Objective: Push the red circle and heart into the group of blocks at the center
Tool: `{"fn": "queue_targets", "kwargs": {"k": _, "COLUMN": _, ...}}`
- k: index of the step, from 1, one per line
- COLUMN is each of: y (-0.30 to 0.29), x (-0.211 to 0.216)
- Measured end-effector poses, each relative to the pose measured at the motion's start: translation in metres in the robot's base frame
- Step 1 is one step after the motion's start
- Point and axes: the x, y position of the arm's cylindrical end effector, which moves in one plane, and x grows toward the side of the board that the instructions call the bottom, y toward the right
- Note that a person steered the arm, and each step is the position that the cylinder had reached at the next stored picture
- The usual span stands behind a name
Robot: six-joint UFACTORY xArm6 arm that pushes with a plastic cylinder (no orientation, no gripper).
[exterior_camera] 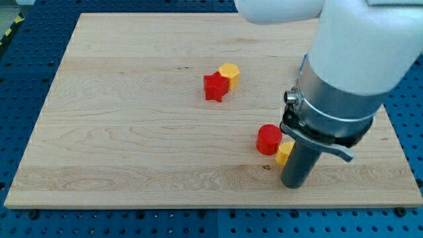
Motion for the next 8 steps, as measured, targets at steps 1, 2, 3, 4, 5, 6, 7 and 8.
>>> {"fn": "queue_targets", "kwargs": {"k": 1, "y": -0.01, "x": -0.023}}
{"fn": "queue_targets", "kwargs": {"k": 2, "y": -0.034, "x": -0.042}}
{"fn": "queue_targets", "kwargs": {"k": 3, "y": -0.062, "x": -0.064}}
{"fn": "queue_targets", "kwargs": {"k": 4, "y": -0.084, "x": -0.087}}
{"fn": "queue_targets", "kwargs": {"k": 5, "y": -0.102, "x": -0.104}}
{"fn": "queue_targets", "kwargs": {"k": 6, "y": -0.12, "x": -0.073}}
{"fn": "queue_targets", "kwargs": {"k": 7, "y": -0.098, "x": -0.05}}
{"fn": "queue_targets", "kwargs": {"k": 8, "y": -0.059, "x": -0.051}}
